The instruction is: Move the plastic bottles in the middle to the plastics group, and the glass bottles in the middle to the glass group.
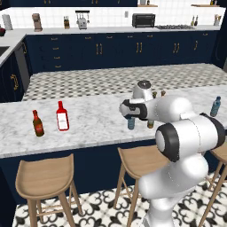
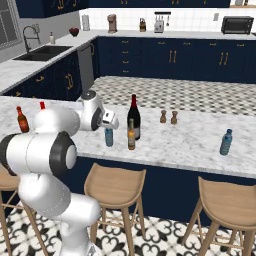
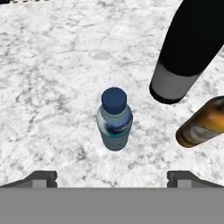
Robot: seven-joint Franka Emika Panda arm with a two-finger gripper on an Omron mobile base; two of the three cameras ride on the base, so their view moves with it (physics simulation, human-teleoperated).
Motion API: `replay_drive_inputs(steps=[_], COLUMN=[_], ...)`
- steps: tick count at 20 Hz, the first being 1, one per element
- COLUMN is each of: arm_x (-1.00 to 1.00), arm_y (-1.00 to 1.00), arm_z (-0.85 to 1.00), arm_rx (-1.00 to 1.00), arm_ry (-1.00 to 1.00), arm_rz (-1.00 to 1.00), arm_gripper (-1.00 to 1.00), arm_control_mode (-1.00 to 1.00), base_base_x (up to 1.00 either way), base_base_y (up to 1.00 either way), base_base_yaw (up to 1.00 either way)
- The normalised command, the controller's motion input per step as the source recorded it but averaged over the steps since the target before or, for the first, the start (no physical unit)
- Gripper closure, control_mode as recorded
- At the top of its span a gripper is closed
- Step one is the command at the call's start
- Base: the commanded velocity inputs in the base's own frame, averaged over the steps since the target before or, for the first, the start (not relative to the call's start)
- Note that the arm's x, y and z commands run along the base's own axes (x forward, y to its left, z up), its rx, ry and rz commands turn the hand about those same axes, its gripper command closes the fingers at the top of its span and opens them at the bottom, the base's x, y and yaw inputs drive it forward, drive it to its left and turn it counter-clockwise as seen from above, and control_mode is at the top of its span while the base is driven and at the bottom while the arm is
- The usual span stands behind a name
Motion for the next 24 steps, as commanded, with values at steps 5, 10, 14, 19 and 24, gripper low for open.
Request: replay_drive_inputs(steps=[5, 10, 14, 19, 24], arm_x=[0.23, 0.19, 0.08, 0.12, 0.19], arm_y=[-0.01, 0.00, -0.04, -0.02, -0.01], arm_z=[-0.09, -0.17, -0.09, -0.06, -0.17], arm_rx=[0.00, 0.00, 0.00, 0.00, 0.00], arm_ry=[0.00, 0.00, 0.00, 0.00, 0.00], arm_rz=[0.00, 0.00, 0.00, 0.00, 0.00], arm_gripper=[-1.00, -1.00, -1.00, -1.00, -1.00], arm_control_mode=[-1.00, -1.00, -1.00, -1.00, -1.00], base_base_x=[0.00, 0.00, 0.00, 0.00, 0.00], base_base_y=[0.00, 0.00, 0.00, 0.00, 0.00], base_base_yaw=[0.00, 0.00, 0.00, 0.00, 0.00])
